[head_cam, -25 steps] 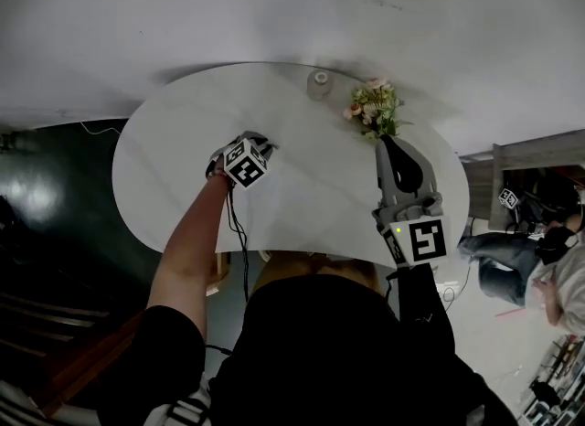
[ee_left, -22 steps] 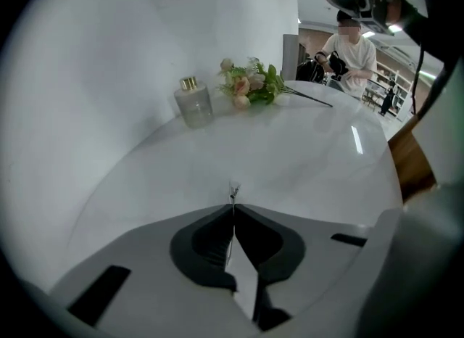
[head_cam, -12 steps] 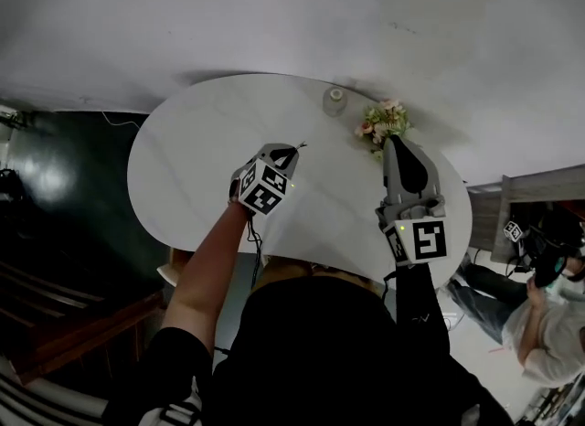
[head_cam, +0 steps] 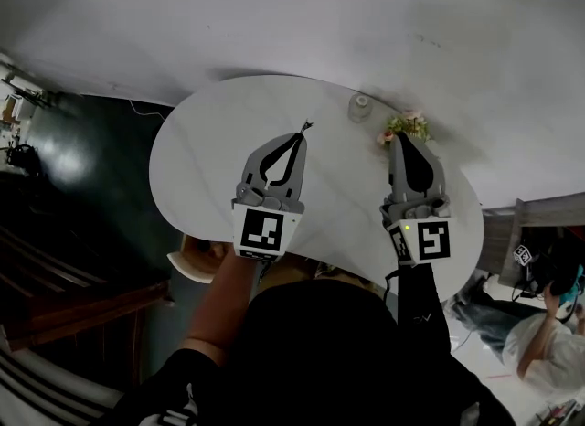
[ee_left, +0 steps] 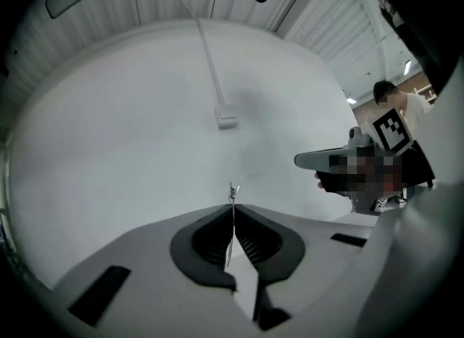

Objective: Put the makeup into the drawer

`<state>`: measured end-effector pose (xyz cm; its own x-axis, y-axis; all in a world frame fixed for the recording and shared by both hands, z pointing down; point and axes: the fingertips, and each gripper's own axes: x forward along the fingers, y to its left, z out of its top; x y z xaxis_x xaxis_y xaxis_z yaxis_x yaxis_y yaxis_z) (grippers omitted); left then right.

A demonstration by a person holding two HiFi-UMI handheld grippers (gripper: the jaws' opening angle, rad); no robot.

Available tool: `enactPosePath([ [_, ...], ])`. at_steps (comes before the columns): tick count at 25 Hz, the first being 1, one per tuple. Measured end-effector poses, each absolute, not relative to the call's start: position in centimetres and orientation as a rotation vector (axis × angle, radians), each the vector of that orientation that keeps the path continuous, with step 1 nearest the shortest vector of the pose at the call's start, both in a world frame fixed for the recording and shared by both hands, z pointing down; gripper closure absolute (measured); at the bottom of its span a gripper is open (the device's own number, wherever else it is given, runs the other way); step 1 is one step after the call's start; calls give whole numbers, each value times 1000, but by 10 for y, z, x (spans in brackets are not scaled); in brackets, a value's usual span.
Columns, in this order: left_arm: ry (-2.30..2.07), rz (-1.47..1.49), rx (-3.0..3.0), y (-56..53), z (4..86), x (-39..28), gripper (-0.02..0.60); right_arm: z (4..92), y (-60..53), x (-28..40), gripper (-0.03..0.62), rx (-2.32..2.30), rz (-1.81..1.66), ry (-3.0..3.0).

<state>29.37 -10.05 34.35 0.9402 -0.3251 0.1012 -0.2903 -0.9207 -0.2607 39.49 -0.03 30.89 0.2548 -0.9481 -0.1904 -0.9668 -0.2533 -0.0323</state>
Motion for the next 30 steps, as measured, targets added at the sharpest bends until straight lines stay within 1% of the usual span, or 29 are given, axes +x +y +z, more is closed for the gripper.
enactPosePath([
  [6,526,-253,-2889,-106,350,269,568,321,-8,374,589,-2357,173,1906],
  [12,670,-280,-2869,-132,353,206,568,324,-47,336,589,-2282,177,2018],
  [19,917,-313,-2805,-172,344,90,568,315,-121,229,589,-2051,177,2216],
  [26,1168,-354,-2719,-205,346,-30,568,317,-182,100,589,-1796,224,2473],
  [30,1238,-375,-2684,-211,349,-76,568,322,-205,53,589,-1705,202,2542],
])
